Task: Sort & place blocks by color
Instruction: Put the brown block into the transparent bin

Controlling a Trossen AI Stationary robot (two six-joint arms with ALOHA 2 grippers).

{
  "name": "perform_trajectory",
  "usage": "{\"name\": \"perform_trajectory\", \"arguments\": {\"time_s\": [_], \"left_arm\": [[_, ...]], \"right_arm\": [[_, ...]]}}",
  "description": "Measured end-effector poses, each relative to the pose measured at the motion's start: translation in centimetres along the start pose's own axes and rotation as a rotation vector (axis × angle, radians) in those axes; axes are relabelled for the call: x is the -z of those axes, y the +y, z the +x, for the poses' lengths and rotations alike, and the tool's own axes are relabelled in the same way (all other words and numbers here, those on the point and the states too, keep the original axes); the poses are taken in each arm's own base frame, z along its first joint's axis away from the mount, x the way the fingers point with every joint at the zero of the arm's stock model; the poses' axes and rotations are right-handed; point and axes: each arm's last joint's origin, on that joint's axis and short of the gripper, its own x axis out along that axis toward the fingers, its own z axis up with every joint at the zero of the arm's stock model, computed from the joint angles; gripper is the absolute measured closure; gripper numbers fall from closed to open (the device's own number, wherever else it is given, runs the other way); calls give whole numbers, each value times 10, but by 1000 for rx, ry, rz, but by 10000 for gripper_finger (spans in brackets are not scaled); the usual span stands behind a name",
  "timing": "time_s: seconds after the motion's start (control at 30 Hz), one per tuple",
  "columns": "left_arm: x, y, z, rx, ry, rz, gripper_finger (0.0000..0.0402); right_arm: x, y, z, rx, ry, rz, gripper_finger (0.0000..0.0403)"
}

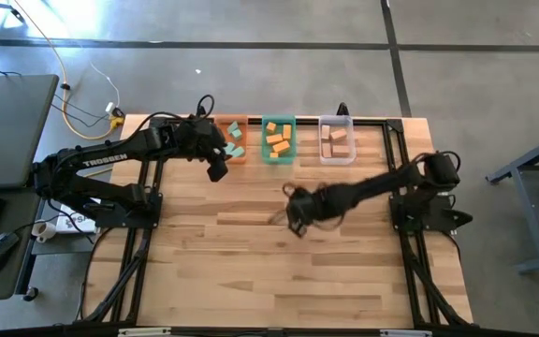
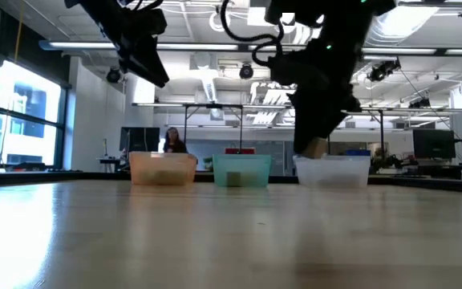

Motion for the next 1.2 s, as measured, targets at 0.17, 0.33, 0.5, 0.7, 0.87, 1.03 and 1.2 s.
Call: {"name": "perform_trajectory", "arguments": {"time_s": [0.17,0.33,0.5,0.7,0.87,1.03,1.2], "left_arm": [[-2,0,0,-1,-21,49,218],[-3,0,0,0,-36,53,218],[-4,1,0,-5,-36,43,218],[-4,2,0,-15,-38,13,218],[-4,2,0,-17,-42,-18,218],[-7,3,0,-40,-68,-72,218],[-8,6,-4,-44,-98,-96,218]], "right_arm": [[-35,-39,3,45,-46,101,296],[-59,-78,-4,70,-86,160,296],[-76,-118,-16,126,-142,224,296],[-89,-170,-24,237,-175,318,296],[-93,-204,-16,294,-147,371,296],[-84,-227,-5,278,-83,425,296],[-71,-241,8,263,-28,446,296]]}}
